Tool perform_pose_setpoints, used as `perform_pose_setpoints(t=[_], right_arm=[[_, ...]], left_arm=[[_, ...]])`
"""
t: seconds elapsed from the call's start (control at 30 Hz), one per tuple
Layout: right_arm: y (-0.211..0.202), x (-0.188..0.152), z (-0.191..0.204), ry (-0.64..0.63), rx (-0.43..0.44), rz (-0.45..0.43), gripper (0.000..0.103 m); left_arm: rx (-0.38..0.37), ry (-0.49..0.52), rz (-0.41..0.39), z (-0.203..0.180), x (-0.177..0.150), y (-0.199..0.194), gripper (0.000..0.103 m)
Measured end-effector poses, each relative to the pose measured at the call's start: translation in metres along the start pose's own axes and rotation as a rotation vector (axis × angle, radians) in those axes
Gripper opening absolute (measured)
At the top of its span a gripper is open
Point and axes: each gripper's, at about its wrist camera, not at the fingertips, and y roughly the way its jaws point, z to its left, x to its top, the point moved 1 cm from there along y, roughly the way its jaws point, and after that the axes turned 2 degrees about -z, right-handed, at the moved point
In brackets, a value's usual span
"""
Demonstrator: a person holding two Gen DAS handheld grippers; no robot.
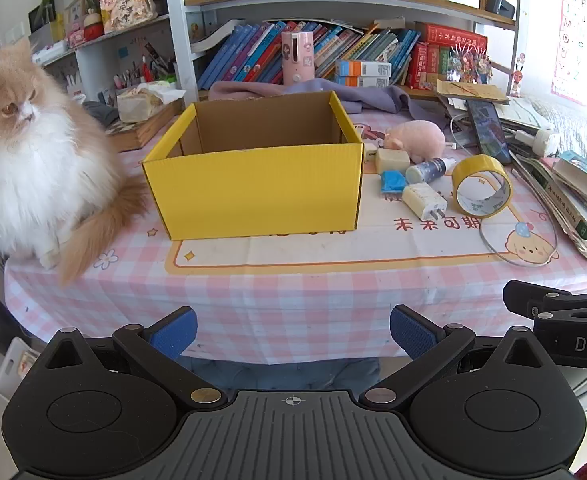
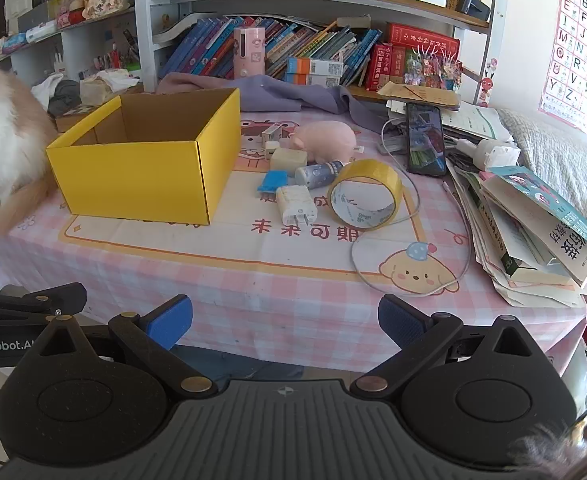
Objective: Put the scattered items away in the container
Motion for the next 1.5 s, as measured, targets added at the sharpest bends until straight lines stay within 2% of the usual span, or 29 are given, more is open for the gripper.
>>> perform_pose_setpoints(t=[1.5], right_arm=[[-0.0026,0.0009,0.0013,-0.049,-0.020,-0.029,0.101]], left_arm=[[-0.008,0.002,0.010,0.0010,-0.0010,0.0011,0.103]])
